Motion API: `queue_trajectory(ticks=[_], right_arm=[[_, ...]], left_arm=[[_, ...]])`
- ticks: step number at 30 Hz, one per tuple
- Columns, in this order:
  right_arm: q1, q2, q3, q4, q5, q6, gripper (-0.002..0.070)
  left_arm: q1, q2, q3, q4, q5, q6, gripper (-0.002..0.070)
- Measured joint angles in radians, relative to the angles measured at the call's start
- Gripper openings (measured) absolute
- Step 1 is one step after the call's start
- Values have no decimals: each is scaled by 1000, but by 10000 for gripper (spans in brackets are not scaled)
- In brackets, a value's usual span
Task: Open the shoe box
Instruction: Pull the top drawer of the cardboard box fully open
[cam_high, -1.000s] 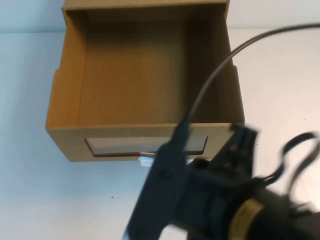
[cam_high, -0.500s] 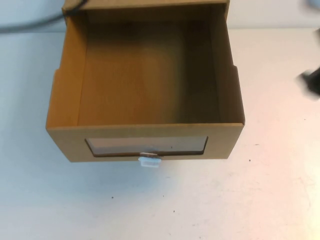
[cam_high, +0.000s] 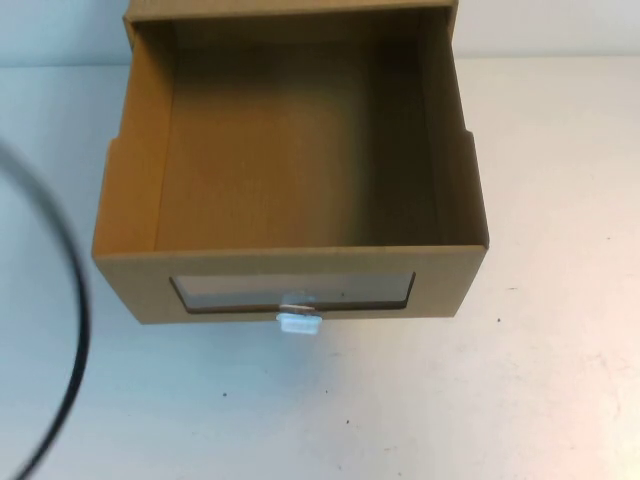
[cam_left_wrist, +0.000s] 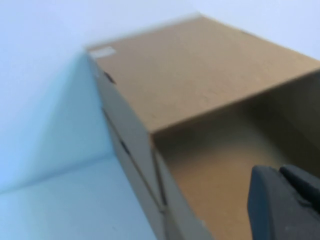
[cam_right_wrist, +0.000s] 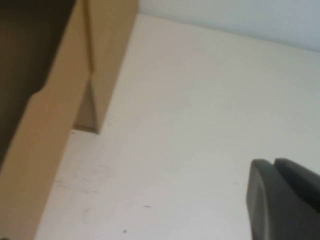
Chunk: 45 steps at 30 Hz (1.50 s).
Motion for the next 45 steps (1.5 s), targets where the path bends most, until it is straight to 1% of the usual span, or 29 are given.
queue_trajectory(ticks=[2,5,10,15,20,24,30,45], right_arm=[[-5,-22,69,62,-71,-37,-13],[-7,-60,175,107,-191,-60,-13],[-7,-139,376,130,-447,-65,-13],[-7,-205,559,209,-698,-65,-13],[-7,-217,682,252,-836,-65,-13],[-7,-217,704,280,-905,-65,-13],[-7,-219,709,286,-935,-65,-13],[-8,-219,709,288,-945,-65,-13]], left_arm=[[0,-80,124,1,-87,0,-5],[0,-193,266,1,-149,0,-5],[0,-380,477,1,-173,-21,-5],[0,-568,667,1,-203,-25,-5],[0,-729,825,-7,-240,-35,-5],[0,-745,907,-10,-256,-47,-5],[0,-745,977,-8,-320,-52,-5],[0,-745,1037,-4,-314,-61,-5]])
